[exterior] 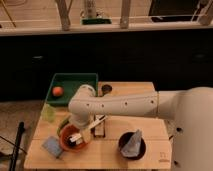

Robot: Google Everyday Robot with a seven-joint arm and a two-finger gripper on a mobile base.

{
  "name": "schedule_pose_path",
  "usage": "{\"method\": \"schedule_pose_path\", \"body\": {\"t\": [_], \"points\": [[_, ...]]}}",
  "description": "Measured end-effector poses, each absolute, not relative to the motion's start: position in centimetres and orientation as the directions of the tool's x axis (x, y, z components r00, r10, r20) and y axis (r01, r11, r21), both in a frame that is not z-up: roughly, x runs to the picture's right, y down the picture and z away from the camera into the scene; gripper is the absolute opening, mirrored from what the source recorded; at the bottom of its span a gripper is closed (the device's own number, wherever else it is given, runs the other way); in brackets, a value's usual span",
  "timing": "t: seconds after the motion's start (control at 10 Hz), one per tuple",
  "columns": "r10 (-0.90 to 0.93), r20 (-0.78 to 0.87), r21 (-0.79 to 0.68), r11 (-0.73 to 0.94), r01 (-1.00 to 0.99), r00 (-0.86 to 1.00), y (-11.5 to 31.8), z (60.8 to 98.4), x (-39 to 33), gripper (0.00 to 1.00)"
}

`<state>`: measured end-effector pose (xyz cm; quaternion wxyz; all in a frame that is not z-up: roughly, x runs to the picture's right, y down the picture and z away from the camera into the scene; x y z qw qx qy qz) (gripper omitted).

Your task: Place brush in red bowl

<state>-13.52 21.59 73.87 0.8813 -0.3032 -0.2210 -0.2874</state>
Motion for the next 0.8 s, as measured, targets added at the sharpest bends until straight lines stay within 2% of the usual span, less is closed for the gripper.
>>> {"method": "schedule_pose_path", "body": {"t": [0.8], "points": [[-0.375, 0.571, -0.394, 0.655, 0.645, 0.73, 21.39, 73.53, -13.17, 0.8]]}}
